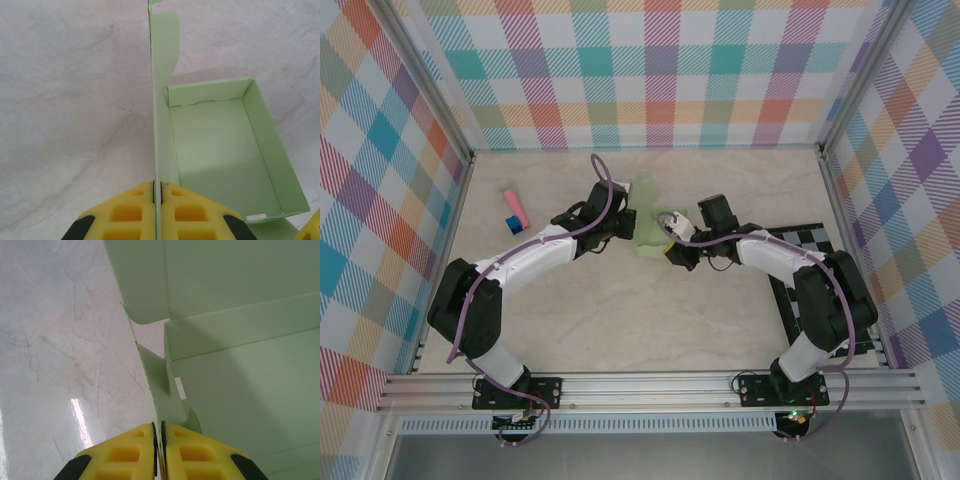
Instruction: Fold the paper box
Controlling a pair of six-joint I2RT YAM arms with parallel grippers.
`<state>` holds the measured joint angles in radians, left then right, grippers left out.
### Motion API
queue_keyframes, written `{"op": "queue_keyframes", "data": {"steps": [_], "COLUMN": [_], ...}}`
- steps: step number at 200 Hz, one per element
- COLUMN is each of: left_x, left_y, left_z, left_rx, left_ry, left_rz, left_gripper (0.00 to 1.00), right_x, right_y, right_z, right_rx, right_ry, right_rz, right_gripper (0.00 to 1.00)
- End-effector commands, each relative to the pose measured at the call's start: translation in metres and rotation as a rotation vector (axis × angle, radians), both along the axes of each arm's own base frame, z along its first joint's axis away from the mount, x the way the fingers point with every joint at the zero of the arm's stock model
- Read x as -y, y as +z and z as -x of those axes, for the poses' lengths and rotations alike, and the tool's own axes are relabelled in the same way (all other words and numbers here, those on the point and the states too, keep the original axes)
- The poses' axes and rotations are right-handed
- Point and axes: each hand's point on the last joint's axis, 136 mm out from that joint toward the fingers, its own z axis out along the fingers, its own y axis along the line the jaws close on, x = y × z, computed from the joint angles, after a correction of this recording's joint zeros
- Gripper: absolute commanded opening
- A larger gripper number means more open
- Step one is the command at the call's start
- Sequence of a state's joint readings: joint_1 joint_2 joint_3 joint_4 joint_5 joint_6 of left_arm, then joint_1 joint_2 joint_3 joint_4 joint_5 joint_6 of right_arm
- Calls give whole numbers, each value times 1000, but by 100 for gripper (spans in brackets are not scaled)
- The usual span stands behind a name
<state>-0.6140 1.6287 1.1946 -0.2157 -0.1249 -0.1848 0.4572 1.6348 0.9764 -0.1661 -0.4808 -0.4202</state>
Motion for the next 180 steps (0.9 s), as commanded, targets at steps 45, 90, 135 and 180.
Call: {"op": "queue_keyframes", "data": {"steps": [45, 90, 135, 180], "left_x": [4, 3, 0, -5], "left_y": [-13, -17, -17, -22], "left_z": [11, 8, 7, 6], "left_rx": [-22, -13, 8, -18], "left_ry": [-61, -60, -60, -8], "left_rz": [-79, -104, -122, -79], "left_gripper": [0, 0, 0, 0], "right_x": [7, 2, 5, 6], "right_y": [13, 19, 19, 20], "right_z": [-28, -19, -22, -22], "right_rx": [-96, -123, -128, -115], "right_ry": [-95, -35, -52, -61], "right_rz": [-60, -108, -107, -111], "right_gripper": [12, 13, 13, 13]}}
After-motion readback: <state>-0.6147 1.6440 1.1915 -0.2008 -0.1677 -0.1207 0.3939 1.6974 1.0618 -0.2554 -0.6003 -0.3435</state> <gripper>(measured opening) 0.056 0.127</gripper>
